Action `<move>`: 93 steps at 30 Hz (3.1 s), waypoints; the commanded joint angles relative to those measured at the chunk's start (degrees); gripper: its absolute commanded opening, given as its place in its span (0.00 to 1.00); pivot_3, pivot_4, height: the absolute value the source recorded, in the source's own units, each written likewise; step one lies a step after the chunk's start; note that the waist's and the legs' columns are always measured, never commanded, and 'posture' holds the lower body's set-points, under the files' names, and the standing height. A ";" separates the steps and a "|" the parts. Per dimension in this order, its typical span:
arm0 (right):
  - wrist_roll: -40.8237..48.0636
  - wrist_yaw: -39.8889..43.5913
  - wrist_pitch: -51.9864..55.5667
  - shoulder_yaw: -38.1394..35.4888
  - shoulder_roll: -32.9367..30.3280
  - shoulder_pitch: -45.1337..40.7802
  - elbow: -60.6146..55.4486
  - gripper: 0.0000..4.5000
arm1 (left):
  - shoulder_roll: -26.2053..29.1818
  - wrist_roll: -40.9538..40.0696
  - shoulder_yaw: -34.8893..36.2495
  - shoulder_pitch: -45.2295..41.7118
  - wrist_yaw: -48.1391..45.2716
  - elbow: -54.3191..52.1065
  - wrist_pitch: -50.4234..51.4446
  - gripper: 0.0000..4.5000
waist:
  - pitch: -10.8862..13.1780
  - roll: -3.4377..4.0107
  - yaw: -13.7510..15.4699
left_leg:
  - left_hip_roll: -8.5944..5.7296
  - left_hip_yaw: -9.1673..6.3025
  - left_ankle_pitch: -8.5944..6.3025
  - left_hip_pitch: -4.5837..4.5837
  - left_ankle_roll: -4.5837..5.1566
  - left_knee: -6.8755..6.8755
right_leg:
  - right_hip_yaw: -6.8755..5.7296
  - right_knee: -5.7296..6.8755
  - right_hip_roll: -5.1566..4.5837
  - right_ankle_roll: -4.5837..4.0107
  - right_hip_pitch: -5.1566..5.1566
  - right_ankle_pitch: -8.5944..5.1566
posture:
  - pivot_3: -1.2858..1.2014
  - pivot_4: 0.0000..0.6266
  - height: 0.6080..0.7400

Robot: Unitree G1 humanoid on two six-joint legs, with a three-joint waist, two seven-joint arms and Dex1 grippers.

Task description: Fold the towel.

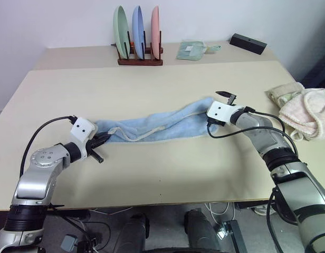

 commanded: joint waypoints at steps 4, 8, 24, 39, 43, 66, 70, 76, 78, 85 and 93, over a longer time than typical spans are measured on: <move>-4.10 -2.77 -5.07 2.18 -0.66 -3.20 4.77 1.00 | -0.42 0.05 -0.08 -0.69 0.34 -1.59 -0.83 0.01 | 0.00 0.00 0.00 | -0.01 0.00 0.00 0.00 0.00 0.09 | 0.00 0.00 0.00 -0.03 0.06 0.02 | 0.52 0.24 1.00; -3.99 -5.64 -8.46 1.74 0.66 -4.41 7.65 1.00 | -0.89 0.43 -0.84 -0.32 0.45 -1.88 -1.29 0.01 | 0.00 0.00 -0.08 | -0.01 -0.01 0.01 0.01 -0.01 0.09 | 0.00 0.01 0.01 -0.03 0.06 0.02 | 0.52 0.24 1.00; -5.78 -10.98 -12.72 3.10 3.14 -7.13 13.19 0.59 | -2.62 1.09 -1.79 0.35 1.54 -2.32 -2.25 0.00 | 0.00 0.00 -0.91 | -0.01 -0.01 0.02 0.01 -0.03 0.07 | 0.01 0.04 0.01 -0.03 0.03 0.03 | 0.52 0.24 1.00; -3.75 -11.06 -15.34 0.21 -1.52 -3.04 6.83 0.01 | -3.25 0.99 0.11 -1.50 3.21 -2.21 -3.79 0.00 | 0.00 0.00 -0.65 | -0.01 -0.02 0.03 0.01 -0.04 0.07 | 0.01 0.06 0.01 -0.03 0.03 0.03 | 0.52 0.24 1.00; 2.51 -3.66 -14.07 -3.85 -6.64 6.51 -7.87 0.01 | -3.33 -0.25 0.77 -1.96 3.45 -4.10 -3.25 0.00 | 0.00 0.00 -0.12 | -0.03 -0.03 0.02 -0.01 -0.03 0.08 | 0.01 0.05 0.00 -0.03 0.04 0.03 | 0.52 0.24 1.00; 7.22 10.70 8.62 -11.89 -11.67 34.94 -48.42 0.73 | -5.24 1.36 -5.72 -4.33 1.28 -2.50 -4.68 0.00 | 0.02 0.01 0.81 | -0.01 0.05 0.04 0.16 0.09 0.19 | 0.06 0.00 0.01 0.00 0.29 0.04 | 0.52 0.24 1.00; 6.09 10.21 8.48 -11.33 -9.91 32.48 -46.49 0.73 | -5.63 1.36 -5.89 -3.40 1.72 -3.77 -4.42 0.00 | 0.02 0.01 0.71 | -0.01 0.05 0.05 0.16 0.09 0.20 | 0.06 0.00 0.01 0.00 0.29 0.05 | 0.52 0.24 1.00; 5.12 10.28 7.60 -10.70 -9.26 30.27 -43.89 0.73 | -5.52 1.03 -5.15 -2.12 2.33 -4.93 -4.10 0.00 | 0.02 0.01 0.87 | -0.02 0.04 0.05 0.15 0.09 0.20 | 0.06 0.00 0.01 0.00 0.30 0.05 | 0.52 0.24 1.00; 4.13 9.54 7.10 -10.26 -8.83 29.29 -42.23 0.73 | -5.57 0.96 -5.09 -1.96 2.56 -5.14 -4.01 0.00 | 0.02 0.01 0.86 | -0.02 0.04 0.05 0.16 0.09 0.20 | 0.06 0.00 0.01 0.00 0.30 0.05 | 0.52 0.24 1.00; 2.95 7.10 4.48 -9.12 -6.37 27.07 -37.61 0.37 | -5.73 0.89 -5.21 -1.82 3.08 -5.53 -3.99 0.00 | 0.02 0.01 0.75 | -0.02 0.04 0.05 0.16 0.08 0.18 | 0.06 0.00 0.01 0.00 0.28 0.05 | 0.52 0.24 1.00; 7.21 7.59 5.87 -16.97 -10.16 25.85 -42.38 0.01 | -4.32 2.01 -3.01 -11.04 2.44 4.90 -9.70 0.00 | 0.03 -0.01 1.21 | -0.02 0.03 0.05 0.15 0.08 0.21 | 0.06 0.01 0.01 0.00 0.29 0.05 | 0.52 0.24 1.00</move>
